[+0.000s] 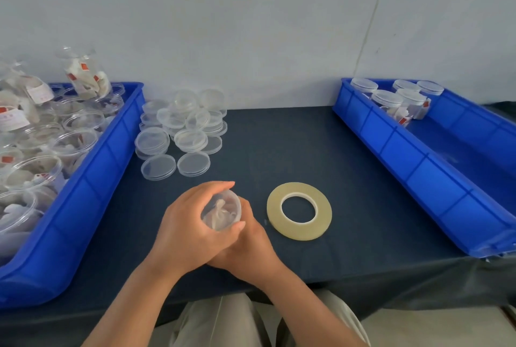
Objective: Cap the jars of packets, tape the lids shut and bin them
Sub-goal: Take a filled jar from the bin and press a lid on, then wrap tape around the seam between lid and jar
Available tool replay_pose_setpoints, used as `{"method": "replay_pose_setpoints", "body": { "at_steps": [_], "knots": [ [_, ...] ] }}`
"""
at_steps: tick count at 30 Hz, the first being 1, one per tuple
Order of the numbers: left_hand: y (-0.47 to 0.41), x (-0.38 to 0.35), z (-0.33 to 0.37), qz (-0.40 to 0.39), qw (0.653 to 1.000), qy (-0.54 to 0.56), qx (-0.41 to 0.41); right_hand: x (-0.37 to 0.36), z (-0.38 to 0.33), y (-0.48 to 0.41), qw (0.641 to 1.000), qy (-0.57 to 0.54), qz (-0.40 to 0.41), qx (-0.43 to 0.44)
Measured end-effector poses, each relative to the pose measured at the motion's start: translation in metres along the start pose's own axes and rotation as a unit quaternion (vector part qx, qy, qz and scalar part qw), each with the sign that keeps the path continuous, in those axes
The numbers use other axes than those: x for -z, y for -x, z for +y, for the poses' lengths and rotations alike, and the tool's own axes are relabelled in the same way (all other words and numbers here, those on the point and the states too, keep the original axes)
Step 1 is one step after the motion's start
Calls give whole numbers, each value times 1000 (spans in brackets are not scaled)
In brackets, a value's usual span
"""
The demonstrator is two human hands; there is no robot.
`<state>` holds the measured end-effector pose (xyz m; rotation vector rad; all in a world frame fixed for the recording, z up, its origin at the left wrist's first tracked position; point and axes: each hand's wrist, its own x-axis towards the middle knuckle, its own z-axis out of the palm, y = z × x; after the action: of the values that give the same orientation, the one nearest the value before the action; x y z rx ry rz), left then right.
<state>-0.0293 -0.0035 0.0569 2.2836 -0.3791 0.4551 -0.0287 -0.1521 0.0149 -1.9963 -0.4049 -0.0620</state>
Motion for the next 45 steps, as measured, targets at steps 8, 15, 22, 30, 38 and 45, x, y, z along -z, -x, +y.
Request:
{"method": "replay_pose_setpoints", "body": {
  "at_steps": [8,15,22,30,38,45],
  "knots": [
    [9,7,-8,-34,999,38,-18,70,39,14,973,227,-48,9],
    [2,-4,-15,-38,996,77,15,131,68,25,891,437,-99,-74],
    [-14,3,-16,-79,997,-5,-22,124,43,41,933,355,-9,-61],
    [-11,20,10,-77,975,-177,-107,116,0,65,990,112,36,-75],
    [16,-4,78,42,999,18,-29,98,-21,86,988,137,66,-7],
    [33,-10,82,106,993,-11,-47,89,-28,98,990,127,50,-27]
  ]
}}
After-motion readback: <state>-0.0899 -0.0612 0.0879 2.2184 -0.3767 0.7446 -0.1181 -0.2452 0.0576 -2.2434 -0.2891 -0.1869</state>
